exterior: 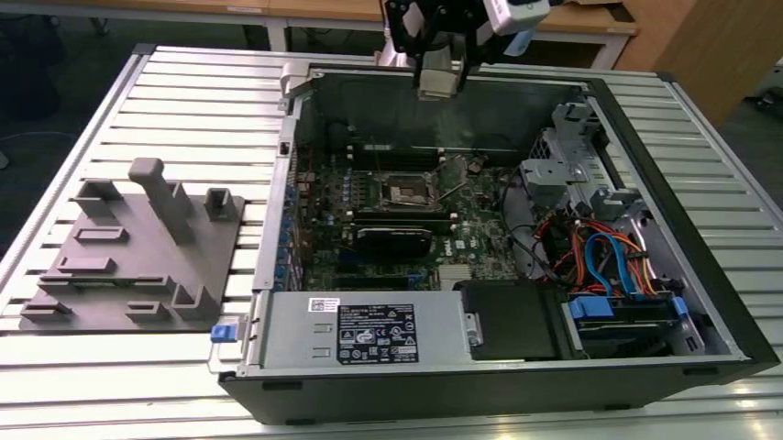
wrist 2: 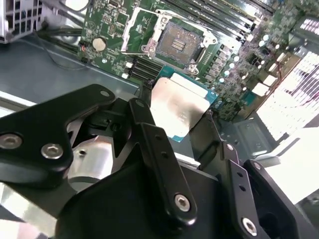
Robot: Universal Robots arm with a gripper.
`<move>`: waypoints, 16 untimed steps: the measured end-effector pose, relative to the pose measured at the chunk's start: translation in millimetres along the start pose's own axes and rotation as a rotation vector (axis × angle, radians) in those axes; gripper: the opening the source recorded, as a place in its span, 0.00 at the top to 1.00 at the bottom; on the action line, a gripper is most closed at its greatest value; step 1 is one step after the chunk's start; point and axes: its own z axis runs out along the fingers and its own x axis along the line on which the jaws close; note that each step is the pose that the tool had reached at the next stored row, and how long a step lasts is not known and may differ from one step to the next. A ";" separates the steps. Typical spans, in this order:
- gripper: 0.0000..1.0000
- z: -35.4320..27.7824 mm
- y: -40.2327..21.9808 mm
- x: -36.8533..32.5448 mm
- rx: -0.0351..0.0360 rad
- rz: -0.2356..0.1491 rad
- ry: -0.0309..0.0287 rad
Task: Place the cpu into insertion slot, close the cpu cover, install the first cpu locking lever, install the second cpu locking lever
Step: 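Place the cpu into insertion slot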
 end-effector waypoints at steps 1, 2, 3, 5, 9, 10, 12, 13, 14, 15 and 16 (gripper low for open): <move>0.46 0.0 0.0 0.0 0.0000 0.018 -0.0016; 0.46 0.1 0.0 0.0 -0.0002 0.036 -0.0032; 0.46 0.2 0.0 0.0 -0.0004 0.047 -0.0042; 0.46 0.2 0.0 0.0 -0.0006 0.050 -0.0045; 0.46 0.2 0.0 0.0 -0.0006 0.052 -0.0046; 0.46 0.2 0.0 0.0 -0.0005 0.053 -0.0047; 0.46 0.2 0.0 0.0 -0.0006 0.054 -0.0048; 0.46 0.2 0.0 0.0 -0.0006 0.054 -0.0048; 0.46 0.2 0.0 0.0 -0.0006 0.055 -0.0049; 0.46 0.2 0.0 0.0 -0.0007 0.055 -0.0049; 0.46 0.2 0.0 0.0 -0.0006 0.055 -0.0049</move>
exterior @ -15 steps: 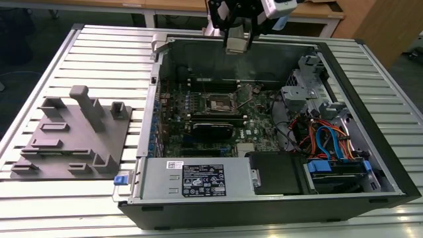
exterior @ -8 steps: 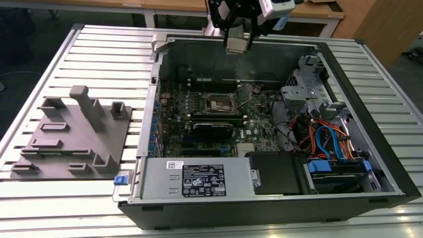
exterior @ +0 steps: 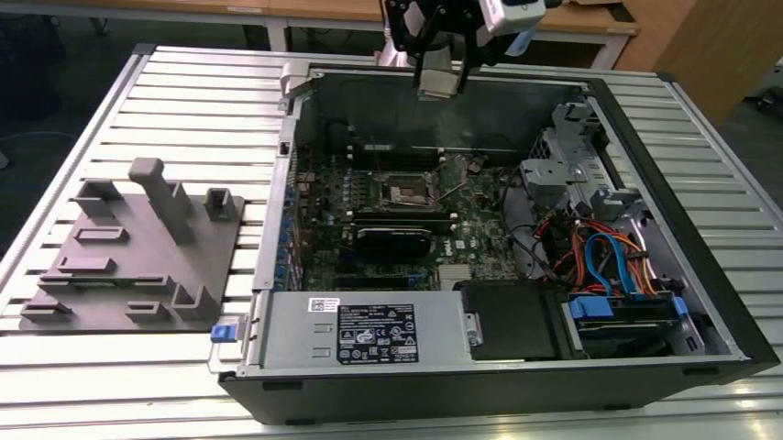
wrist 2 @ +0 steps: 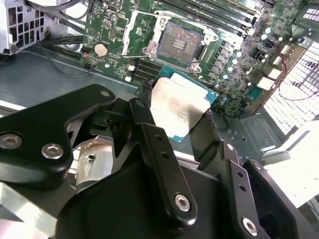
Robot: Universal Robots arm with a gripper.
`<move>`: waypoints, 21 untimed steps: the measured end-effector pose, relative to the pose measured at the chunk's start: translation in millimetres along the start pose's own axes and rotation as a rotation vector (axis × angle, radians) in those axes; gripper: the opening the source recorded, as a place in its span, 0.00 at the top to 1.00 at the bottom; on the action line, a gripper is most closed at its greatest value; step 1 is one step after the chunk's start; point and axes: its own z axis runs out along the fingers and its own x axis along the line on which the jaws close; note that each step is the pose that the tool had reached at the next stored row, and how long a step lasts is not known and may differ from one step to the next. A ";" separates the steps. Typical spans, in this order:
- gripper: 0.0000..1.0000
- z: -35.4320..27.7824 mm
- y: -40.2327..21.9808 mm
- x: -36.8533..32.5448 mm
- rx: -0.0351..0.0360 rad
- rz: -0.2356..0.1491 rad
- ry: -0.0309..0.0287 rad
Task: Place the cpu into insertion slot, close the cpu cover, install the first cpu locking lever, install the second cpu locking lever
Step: 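Place the cpu into insertion slot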
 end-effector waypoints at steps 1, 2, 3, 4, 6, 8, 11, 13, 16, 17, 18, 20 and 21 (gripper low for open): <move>0.46 0.0 0.0 0.0 0.0000 0.000 0.0000; 0.46 0.0 0.0 0.0 -0.0001 0.003 -0.0003; 0.46 0.0 0.0 0.0 0.0000 0.003 -0.0003; 0.46 0.0 0.0 0.0 -0.0001 0.003 -0.0002; 0.46 0.0 0.0 0.0 -0.0001 0.004 -0.0004; 0.46 0.0 0.0 0.0 -0.0002 0.008 -0.0007; 0.46 0.0 0.0 0.0 -0.0003 0.014 -0.0012; 0.46 0.0 0.0 0.0 -0.0003 0.017 -0.0015; 0.46 0.0 0.0 0.0 -0.0004 0.021 -0.0019; 0.46 0.0 0.0 0.0 -0.0005 0.022 -0.0020; 0.46 0.0 0.0 0.0 -0.0005 0.024 -0.0021; 0.46 0.0 0.0 0.0 -0.0006 0.027 -0.0024; 0.46 0.0 0.0 0.0 -0.0005 0.029 -0.0025</move>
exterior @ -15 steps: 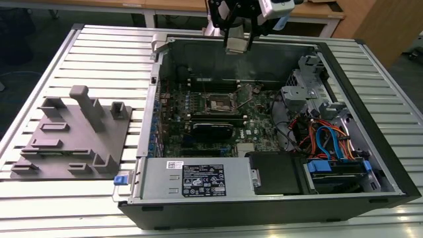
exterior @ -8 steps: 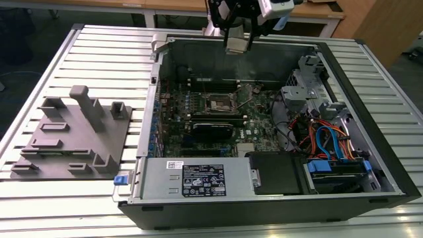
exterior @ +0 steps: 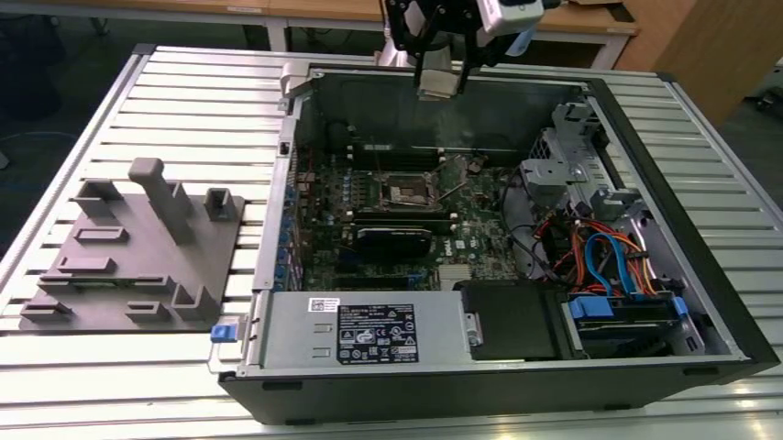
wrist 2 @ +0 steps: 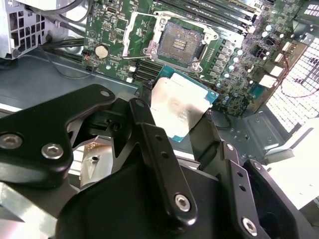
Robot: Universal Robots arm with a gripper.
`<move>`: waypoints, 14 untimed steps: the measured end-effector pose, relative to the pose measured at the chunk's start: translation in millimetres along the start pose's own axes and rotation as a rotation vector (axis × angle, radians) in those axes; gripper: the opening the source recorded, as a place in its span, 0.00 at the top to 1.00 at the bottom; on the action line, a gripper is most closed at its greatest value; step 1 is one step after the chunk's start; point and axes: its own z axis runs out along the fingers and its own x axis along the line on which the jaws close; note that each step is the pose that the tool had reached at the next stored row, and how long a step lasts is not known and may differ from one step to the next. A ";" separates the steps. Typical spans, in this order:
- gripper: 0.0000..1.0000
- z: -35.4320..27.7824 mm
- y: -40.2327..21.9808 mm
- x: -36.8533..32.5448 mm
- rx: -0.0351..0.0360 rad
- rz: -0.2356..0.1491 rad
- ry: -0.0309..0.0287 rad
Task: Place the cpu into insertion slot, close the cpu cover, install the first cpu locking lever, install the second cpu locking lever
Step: 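Place the cpu into insertion slot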
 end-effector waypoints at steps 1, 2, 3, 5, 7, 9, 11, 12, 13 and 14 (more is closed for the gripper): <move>0.46 0.0 0.0 0.0 -0.0001 0.002 -0.0002; 0.46 0.0 0.0 0.0 -0.0002 0.004 -0.0004; 0.46 0.0 0.0 0.0 -0.0002 0.007 -0.0006; 0.46 0.0 0.0 0.0 -0.0002 0.011 -0.0010; 0.46 0.0 0.0 0.0 -0.0004 0.015 -0.0013; 0.46 0.0 0.0 0.0 -0.0004 0.019 -0.0017; 0.46 0.0 0.0 0.0 -0.0005 0.024 -0.0021; 0.46 0.0 0.0 0.0 -0.0006 0.026 -0.0023; 0.46 0.0 0.0 0.0 -0.0006 0.028 -0.0024; 0.46 0.0 0.0 0.0 -0.0006 0.029 -0.0026</move>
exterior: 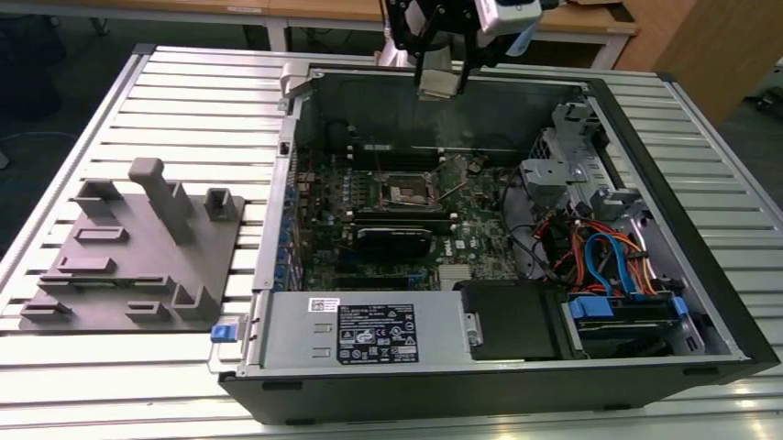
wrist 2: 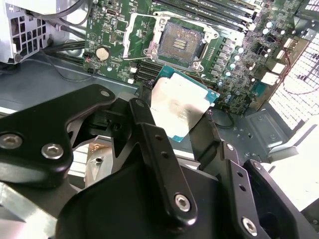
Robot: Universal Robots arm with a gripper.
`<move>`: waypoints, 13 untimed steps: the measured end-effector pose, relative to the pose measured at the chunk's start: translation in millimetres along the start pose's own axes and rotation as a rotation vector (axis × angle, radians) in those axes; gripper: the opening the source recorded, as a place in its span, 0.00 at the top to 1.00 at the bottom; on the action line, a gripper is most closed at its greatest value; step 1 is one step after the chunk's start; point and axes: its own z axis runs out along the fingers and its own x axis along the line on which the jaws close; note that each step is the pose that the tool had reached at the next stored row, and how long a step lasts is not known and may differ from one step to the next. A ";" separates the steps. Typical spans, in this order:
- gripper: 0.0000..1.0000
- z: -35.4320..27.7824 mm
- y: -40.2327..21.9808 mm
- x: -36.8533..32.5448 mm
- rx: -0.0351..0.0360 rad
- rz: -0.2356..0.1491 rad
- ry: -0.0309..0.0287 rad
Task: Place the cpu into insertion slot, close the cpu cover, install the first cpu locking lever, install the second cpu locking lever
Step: 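Place the cpu into insertion slot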
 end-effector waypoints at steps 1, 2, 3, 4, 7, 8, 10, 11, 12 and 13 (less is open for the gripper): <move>0.46 0.0 0.0 0.0 0.0000 0.002 -0.0002; 0.46 0.0 0.0 0.0 -0.0001 0.004 -0.0003; 0.46 0.0 0.0 0.0 -0.0001 0.006 -0.0005; 0.46 0.0 0.0 0.0 -0.0001 0.008 -0.0007; 0.46 0.0 0.0 0.0 -0.0003 0.013 -0.0011; 0.46 0.0 0.0 0.0 -0.0003 0.014 -0.0013; 0.46 0.0 0.0 0.0 -0.0004 0.018 -0.0016; 0.46 0.0 0.0 0.0 -0.0004 0.019 -0.0017; 0.46 0.0 0.0 0.0 -0.0005 0.021 -0.0019; 0.46 0.0 0.0 0.0 -0.0004 0.023 -0.0020</move>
